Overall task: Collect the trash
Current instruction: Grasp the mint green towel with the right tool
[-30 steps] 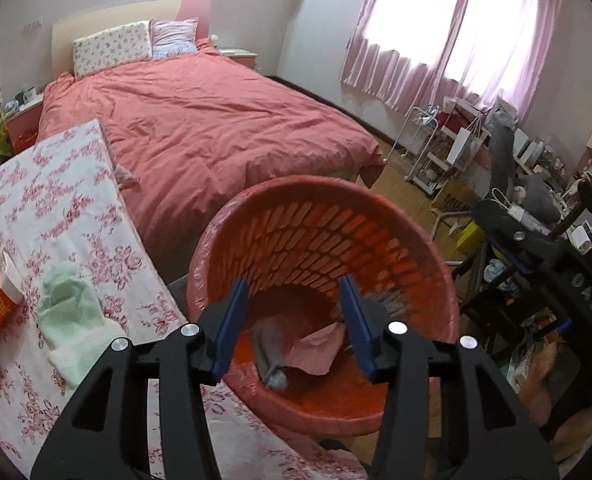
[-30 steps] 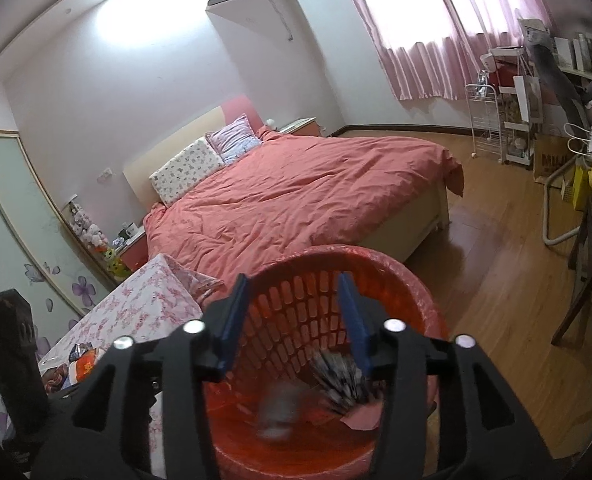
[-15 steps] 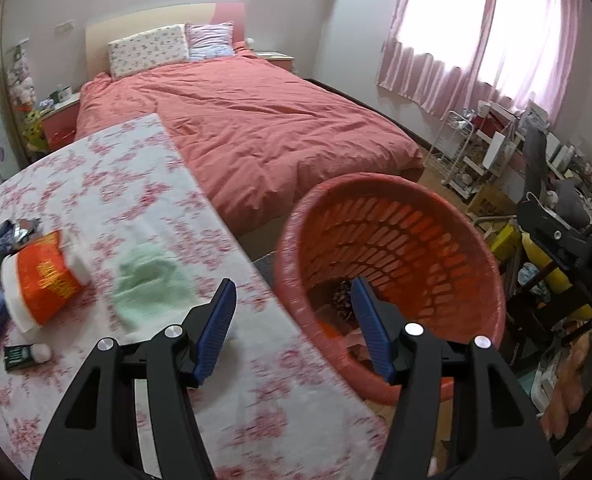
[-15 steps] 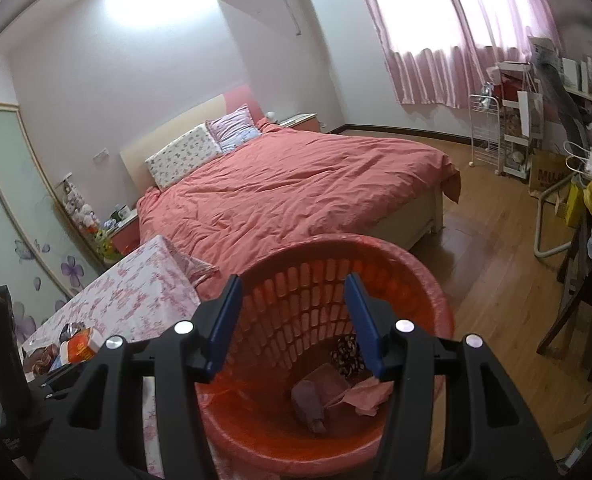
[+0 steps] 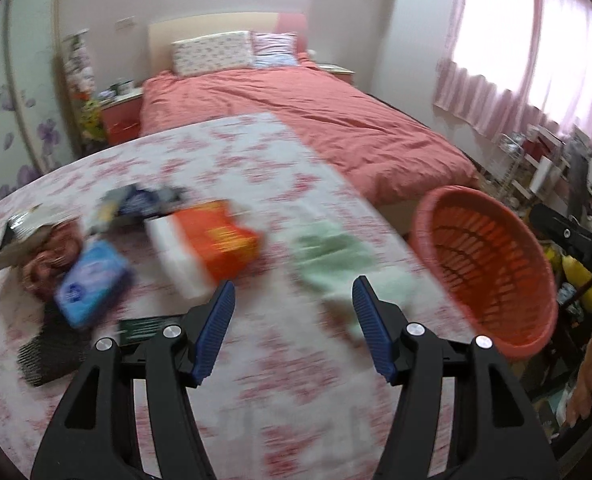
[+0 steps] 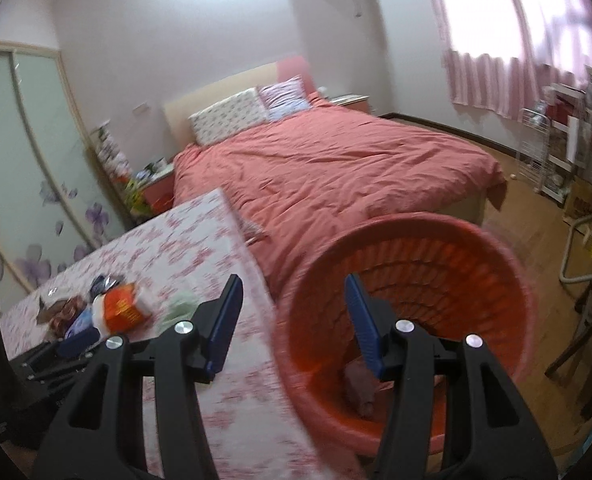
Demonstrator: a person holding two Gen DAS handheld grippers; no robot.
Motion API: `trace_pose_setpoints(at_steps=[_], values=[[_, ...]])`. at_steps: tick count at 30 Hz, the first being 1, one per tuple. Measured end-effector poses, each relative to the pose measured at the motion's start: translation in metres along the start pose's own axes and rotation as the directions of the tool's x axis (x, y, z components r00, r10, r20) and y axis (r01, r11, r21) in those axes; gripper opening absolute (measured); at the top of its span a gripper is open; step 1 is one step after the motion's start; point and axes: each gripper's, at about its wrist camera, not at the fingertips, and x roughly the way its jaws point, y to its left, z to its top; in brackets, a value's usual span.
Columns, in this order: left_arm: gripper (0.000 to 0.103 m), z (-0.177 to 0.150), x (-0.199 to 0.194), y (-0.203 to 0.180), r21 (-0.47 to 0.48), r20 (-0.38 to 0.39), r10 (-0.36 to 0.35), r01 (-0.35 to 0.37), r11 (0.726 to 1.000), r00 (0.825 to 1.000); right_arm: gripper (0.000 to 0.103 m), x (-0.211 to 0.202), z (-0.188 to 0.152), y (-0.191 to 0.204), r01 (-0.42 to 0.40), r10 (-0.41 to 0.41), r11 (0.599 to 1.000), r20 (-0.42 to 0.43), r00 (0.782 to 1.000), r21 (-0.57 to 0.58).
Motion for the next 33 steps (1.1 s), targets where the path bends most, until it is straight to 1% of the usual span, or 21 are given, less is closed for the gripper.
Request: trace_pose_setpoints(at_steps=[2, 7, 11, 14, 17, 21, 23, 24, 25, 26, 27, 28, 29, 31, 33], values=[[0.061, -0.004, -0.003, 0.023, -0.028, -0.003, 0.032, -0.032, 0.999, 0.999, 0.053, 0.006, -0.002, 0.016, -0.013, 0.013, 0.999, -0.019, 1.000, -0.029], [0.061, -0.015, -0.010, 0.066, -0.089, -0.015, 0.075, -0.076, 0.993, 0.997, 0.053, 0.029, -0.015, 0.060, -0.046, 0.038, 0.994, -0.086, 0.996, -0.101], [0.061, -0.022, -0.013, 0.089, -0.116, -0.021, 0.095, -0.096, 0.989, 0.995, 0.053, 0.047, -0.025, 0.085, -0.054, 0.034, 0.988, -0.135, 0.990, -0.146], [0.061, -0.026, -0.016, 0.102, -0.130, -0.024, 0.102, -0.104, 0.986, 0.995, 0.053, 0.062, -0.033, 0.101, -0.047, 0.015, 0.982, -0.169, 0.985, -0.183], [0.061, -0.028, -0.017, 0.111, -0.135, -0.023, 0.105, -0.107, 0.985, 0.994, 0.056, 0.078, -0.042, 0.115, -0.026, -0.021, 0.975, -0.209, 0.978, -0.219], [0.061, -0.031, -0.016, 0.118, -0.136, -0.024, 0.098, -0.101, 0.986, 0.995, 0.057, 0.091, -0.050, 0.118, 0.000, -0.069, 0.966, -0.257, 0.964, -0.259], [0.061, -0.030, -0.014, 0.117, -0.133, -0.026, 0.094, -0.097, 0.986, 0.995, 0.056, 0.094, -0.055, 0.118, 0.003, -0.081, 0.962, -0.273, 0.959, -0.274], [0.061, -0.030, -0.012, 0.116, -0.129, -0.026, 0.091, -0.094, 0.987, 0.995, 0.051, 0.095, -0.057, 0.118, 0.002, -0.082, 0.960, -0.274, 0.958, -0.280], [0.061, -0.030, -0.012, 0.117, -0.125, -0.027, 0.088, -0.091, 0.988, 0.996, 0.044, 0.095, -0.059, 0.118, 0.006, -0.089, 0.957, -0.275, 0.957, -0.290], [0.061, -0.029, -0.011, 0.115, -0.120, -0.028, 0.082, -0.085, 0.989, 0.996, 0.041, 0.093, -0.059, 0.117, 0.003, -0.086, 0.955, -0.270, 0.959, -0.295], [0.061, -0.029, -0.009, 0.114, -0.116, -0.029, 0.077, -0.080, 0.990, 0.997, 0.031, 0.093, -0.059, 0.117, -0.004, -0.080, 0.956, -0.272, 0.959, -0.294], [0.061, -0.029, -0.007, 0.112, -0.110, -0.032, 0.071, -0.074, 0.991, 0.997, 0.019, 0.092, -0.059, 0.116, -0.002, -0.081, 0.956, -0.271, 0.959, -0.294], [0.061, -0.029, -0.006, 0.110, -0.105, -0.036, 0.065, -0.069, 0.992, 0.997, 0.016, 0.092, -0.058, 0.117, 0.001, -0.084, 0.956, -0.270, 0.959, -0.294], [0.061, -0.028, -0.001, 0.105, -0.099, -0.050, 0.052, -0.057, 0.994, 0.997, 0.009, 0.091, -0.058, 0.115, -0.018, -0.064, 0.959, -0.276, 0.959, -0.284], [0.061, -0.029, 0.005, 0.100, -0.093, -0.065, 0.038, -0.044, 0.995, 0.997, 0.008, 0.087, -0.057, 0.112, -0.024, -0.049, 0.964, -0.266, 0.963, -0.264]])
